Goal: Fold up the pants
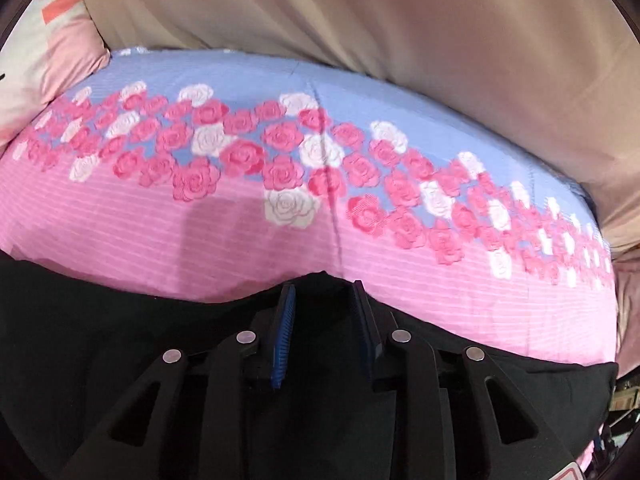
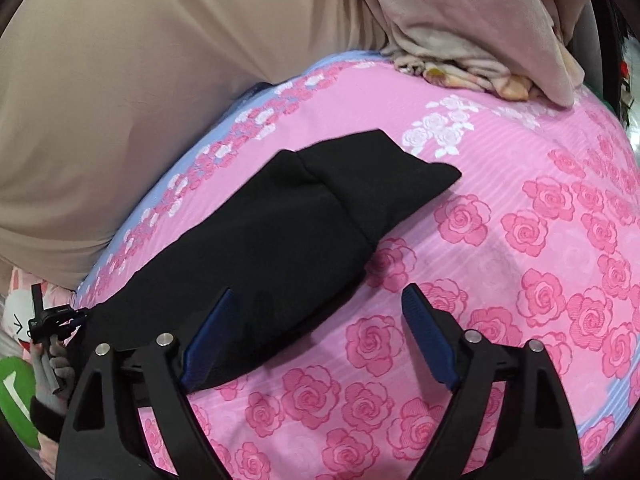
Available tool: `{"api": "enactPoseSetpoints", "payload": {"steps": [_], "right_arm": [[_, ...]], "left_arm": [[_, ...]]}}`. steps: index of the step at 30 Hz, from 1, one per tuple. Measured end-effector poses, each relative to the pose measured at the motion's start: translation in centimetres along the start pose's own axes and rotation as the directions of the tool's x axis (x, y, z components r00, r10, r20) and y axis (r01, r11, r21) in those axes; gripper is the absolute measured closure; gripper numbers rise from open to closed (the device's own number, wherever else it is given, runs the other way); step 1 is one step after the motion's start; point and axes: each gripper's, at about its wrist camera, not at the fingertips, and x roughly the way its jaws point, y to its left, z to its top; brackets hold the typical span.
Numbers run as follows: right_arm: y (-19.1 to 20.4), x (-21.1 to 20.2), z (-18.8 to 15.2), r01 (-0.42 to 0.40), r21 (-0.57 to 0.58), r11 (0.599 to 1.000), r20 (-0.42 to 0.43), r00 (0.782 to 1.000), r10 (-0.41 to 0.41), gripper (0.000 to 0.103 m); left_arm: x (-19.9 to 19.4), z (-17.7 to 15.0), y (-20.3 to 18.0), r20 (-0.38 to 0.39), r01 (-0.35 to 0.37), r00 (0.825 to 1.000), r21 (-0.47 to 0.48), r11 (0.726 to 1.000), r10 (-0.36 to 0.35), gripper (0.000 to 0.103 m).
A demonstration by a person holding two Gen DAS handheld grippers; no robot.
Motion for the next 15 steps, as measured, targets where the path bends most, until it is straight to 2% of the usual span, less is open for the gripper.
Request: {"api": "enactPoseSetpoints", "payload": {"steps": [3, 6, 10, 11, 12, 13, 14, 15], "right_arm": [[-0.6, 0.6, 0.4, -0.038, 0.035, 0.999, -0.010, 0.999, 0.038, 0.014], [-1.1, 1.6, 1.6, -0.097, 0.085, 0.992, -0.016, 0.995, 0.099, 0.014], [-0.7, 2.9, 3.0, -0.100, 0.088, 0.991, -0.003, 0.995, 0.100, 0.014], [-0.5, 3.2, 3.2, -0.094, 0.079, 0.992, -0.001, 0.996, 0.094, 0.019], [-0.2, 3.5, 3.5, -0.079, 0.069, 0.994, -0.002, 0.997, 0.080, 0.043], [0.3, 4.0, 3.8, -0.050, 0.050, 0.998, -0.011, 0.999, 0.050, 0.055], [0.7, 4.1, 3.9, -0.044, 0.041, 0.998, -0.014, 0.999, 0.045, 0.075], [1.4, 3.7, 4.1, -0.046, 0.029, 0.998, -0.006, 0.999, 0.047, 0.079]], "left_arm": [[-4.1, -2.4, 0.1, 0.080, 0.061, 0.995, 0.040, 0.997, -0.064, 0.073], [-7.9, -6.4, 0.5, 0.148, 0.055, 0.986, 0.103, 0.993, -0.070, 0.056], [-10.6, -12.0, 1.5, 0.185, 0.045, 0.980, 0.180, 0.983, -0.079, 0.051], [-10.8, -13.2, 1.8, 0.180, 0.051, 0.980, 0.188, 0.981, -0.085, 0.051], [-11.0, -14.3, 2.1, 0.174, 0.055, 0.981, 0.192, 0.980, -0.089, 0.051], [-10.9, -15.1, 2.5, 0.171, 0.058, 0.981, 0.193, 0.979, -0.092, 0.050], [-10.9, -16.1, 2.9, 0.161, 0.064, 0.982, 0.189, 0.980, -0.096, 0.050], [-11.0, -17.0, 3.3, 0.156, 0.063, 0.983, 0.184, 0.981, -0.092, 0.049]]}}
